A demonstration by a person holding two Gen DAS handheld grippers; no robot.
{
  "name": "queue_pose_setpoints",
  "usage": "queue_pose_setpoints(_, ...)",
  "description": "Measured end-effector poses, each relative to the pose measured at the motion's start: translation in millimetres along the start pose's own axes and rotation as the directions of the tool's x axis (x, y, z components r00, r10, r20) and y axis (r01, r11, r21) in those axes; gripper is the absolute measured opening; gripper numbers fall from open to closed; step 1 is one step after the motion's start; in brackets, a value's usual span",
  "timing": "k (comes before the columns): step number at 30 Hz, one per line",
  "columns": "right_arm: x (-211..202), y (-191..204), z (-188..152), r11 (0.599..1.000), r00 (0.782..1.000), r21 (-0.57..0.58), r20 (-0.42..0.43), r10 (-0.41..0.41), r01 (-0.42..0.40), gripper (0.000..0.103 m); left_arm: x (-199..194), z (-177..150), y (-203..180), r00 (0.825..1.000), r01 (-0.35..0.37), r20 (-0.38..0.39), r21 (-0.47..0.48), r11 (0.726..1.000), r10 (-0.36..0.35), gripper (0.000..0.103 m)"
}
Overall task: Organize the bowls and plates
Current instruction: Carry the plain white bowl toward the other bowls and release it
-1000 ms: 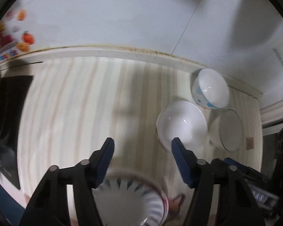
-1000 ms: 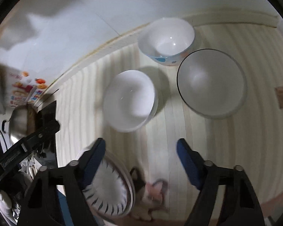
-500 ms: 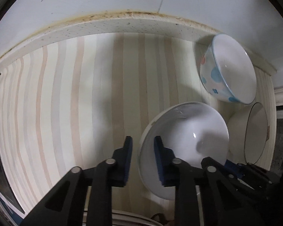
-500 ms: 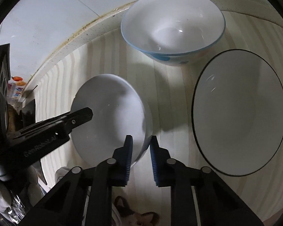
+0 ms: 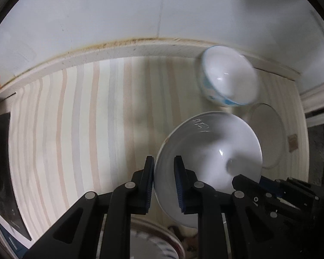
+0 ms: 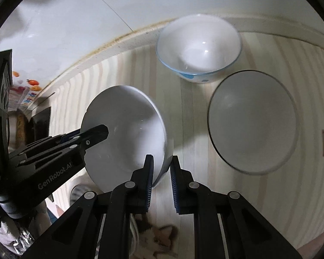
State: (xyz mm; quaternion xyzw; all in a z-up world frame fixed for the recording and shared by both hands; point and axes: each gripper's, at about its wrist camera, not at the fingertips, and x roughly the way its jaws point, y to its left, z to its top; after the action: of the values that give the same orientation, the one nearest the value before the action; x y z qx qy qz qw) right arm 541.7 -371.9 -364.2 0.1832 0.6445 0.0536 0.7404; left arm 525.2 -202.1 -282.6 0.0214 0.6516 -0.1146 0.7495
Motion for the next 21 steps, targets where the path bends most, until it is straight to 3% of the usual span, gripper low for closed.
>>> queue_pose_setpoints(9, -66, -20, -62, 1.0, 1.0, -0.008, 0.027, 0.002, -0.002, 0.017, -39, -51, -47, 0.998, 0.055, 0.017, 0.057, 0.997, -0.056, 0.016)
queue_pose_setpoints(15, -73, -53, -105, 0.999, 1.0, 0.032, 0.004, -0.006, 0.006, 0.017, -17, -80, -72, 0.995, 0.088, -0.048, 0.081, 0.993, -0.085, 0.016)
queue_pose_setpoints(21, -49, -92, -133, 0.995, 0.999, 0.096, -0.035, -0.02, 0.024, 0.017, 23, -102, -94, 0.991, 0.08, -0.118, 0.109, 0.991, -0.067, 0.016)
